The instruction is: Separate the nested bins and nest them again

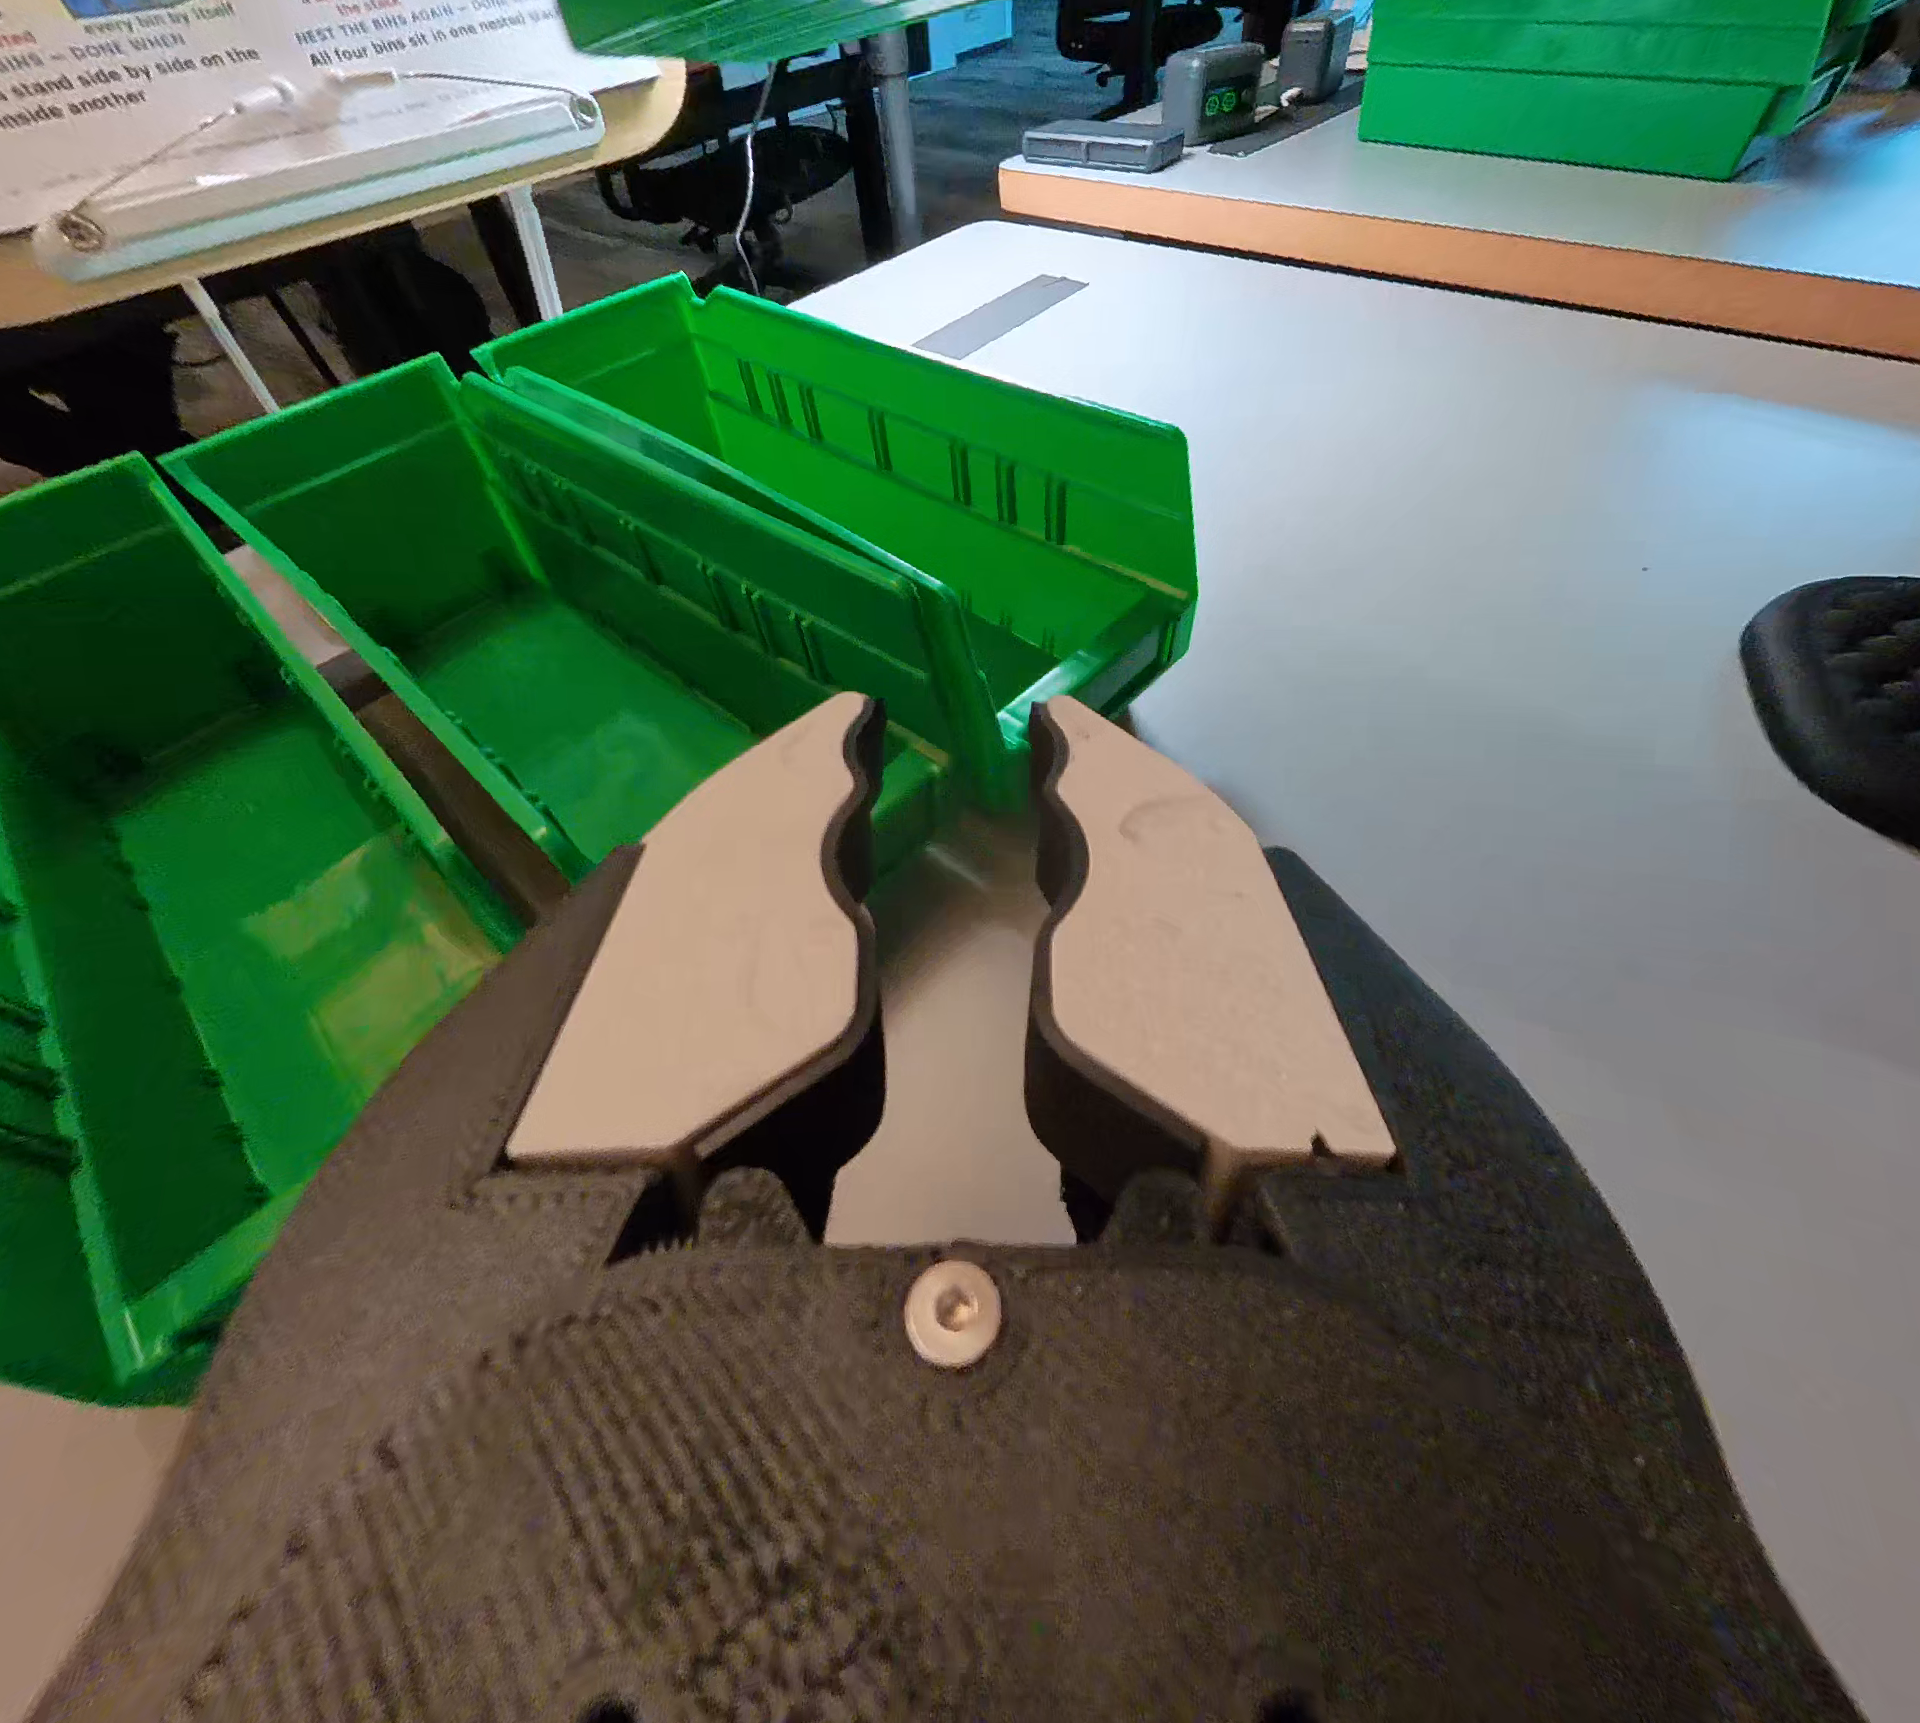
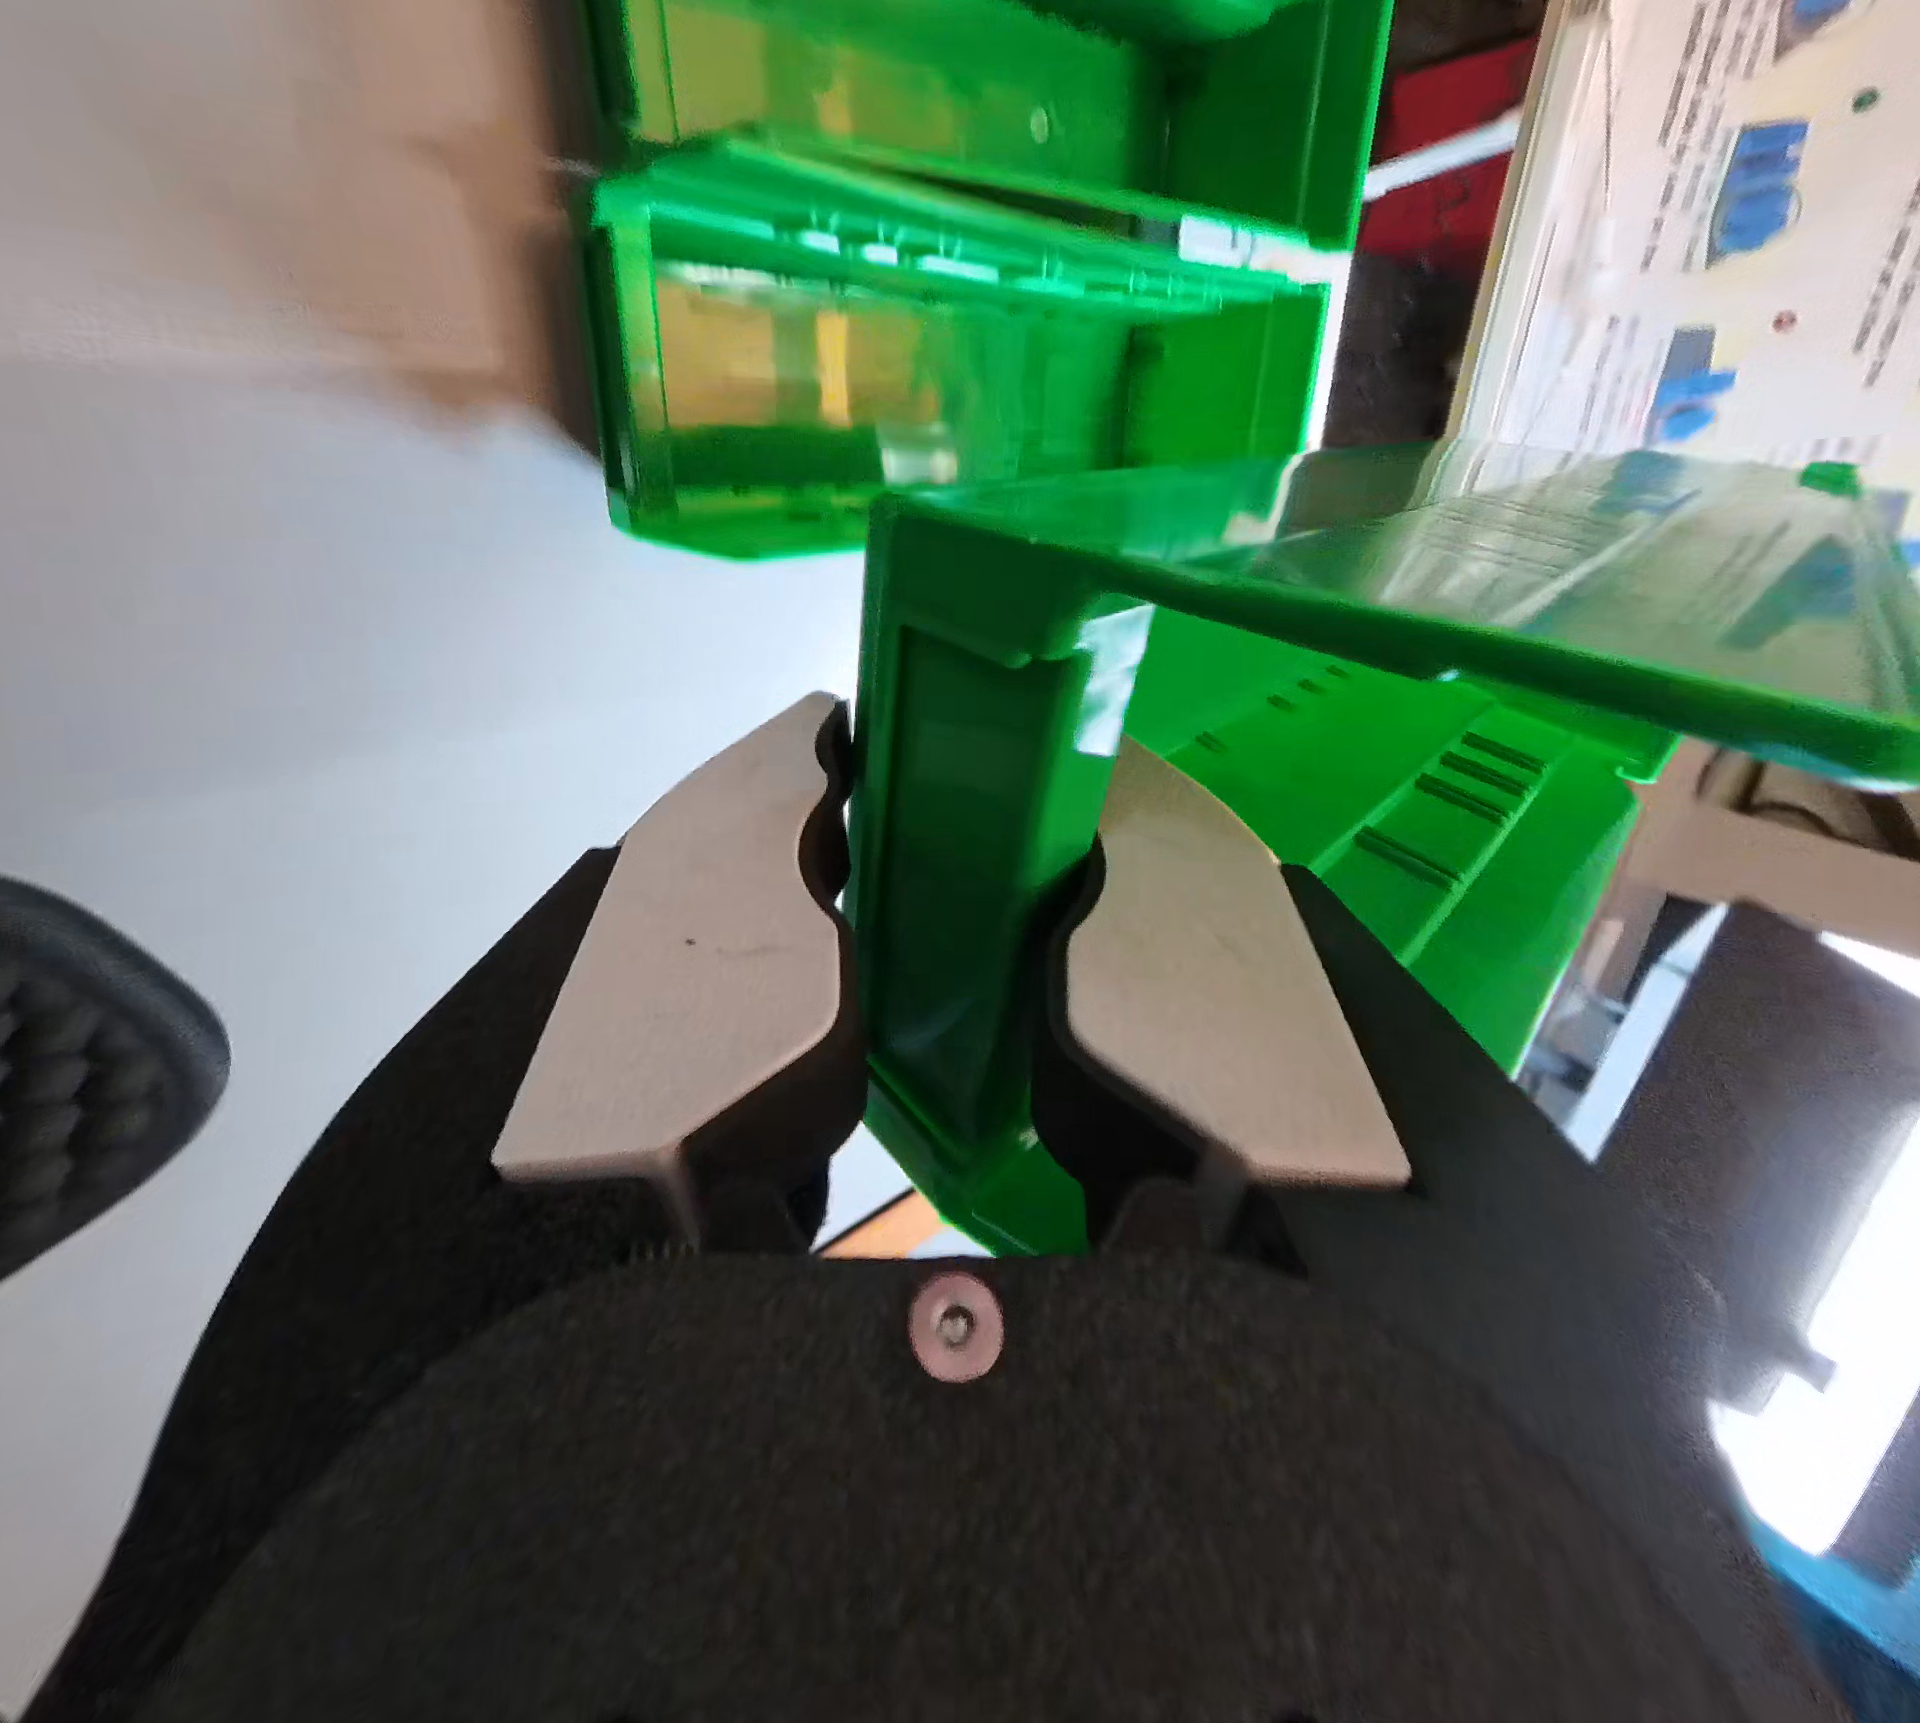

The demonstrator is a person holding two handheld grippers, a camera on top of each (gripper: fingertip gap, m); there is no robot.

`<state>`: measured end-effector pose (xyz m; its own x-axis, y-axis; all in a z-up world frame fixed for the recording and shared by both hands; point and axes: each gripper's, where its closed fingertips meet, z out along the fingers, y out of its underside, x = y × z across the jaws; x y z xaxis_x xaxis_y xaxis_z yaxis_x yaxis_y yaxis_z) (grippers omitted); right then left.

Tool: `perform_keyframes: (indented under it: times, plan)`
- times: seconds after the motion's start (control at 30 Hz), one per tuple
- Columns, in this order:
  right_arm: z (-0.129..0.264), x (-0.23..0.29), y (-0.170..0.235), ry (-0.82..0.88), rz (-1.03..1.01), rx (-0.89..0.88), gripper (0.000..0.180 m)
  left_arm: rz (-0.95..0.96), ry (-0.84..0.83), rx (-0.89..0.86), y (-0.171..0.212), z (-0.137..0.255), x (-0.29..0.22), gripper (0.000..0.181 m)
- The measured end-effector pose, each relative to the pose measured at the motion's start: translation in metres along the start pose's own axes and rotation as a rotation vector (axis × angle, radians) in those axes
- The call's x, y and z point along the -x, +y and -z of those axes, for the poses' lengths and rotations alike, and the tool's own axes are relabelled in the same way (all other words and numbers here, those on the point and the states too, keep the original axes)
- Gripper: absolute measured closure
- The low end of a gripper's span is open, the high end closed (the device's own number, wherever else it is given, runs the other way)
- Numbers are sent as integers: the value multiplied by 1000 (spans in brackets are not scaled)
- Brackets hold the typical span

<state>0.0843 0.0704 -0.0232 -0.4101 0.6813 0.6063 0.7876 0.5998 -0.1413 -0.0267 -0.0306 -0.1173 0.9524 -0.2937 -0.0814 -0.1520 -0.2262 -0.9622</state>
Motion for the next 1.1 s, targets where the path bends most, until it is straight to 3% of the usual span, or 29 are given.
perform_keyframes:
  times: [0.13,0.33,0.47,0.7,0.87,0.93,1.1]
  plan:
    - [-22,24,50,21,-11,98,144,-4,23,4,5,12,-3,153]
    - [-110,69,124,90,2,193,143,-6,-26,21,19,24,17,148]
    - [-147,88,144,83,-8,182,143,-27,-81,25,26,32,36,148]
    - [-165,73,170,128,-35,282,138,42,-146,15,40,38,70,150]
    - [-130,81,138,61,-152,196,121,37,-165,-11,35,47,78,150]
    - [-106,77,117,96,-189,116,125,46,-162,-21,32,48,80,151]
    - [-75,102,4,27,-142,-208,133,36,-159,-22,30,46,81,154]
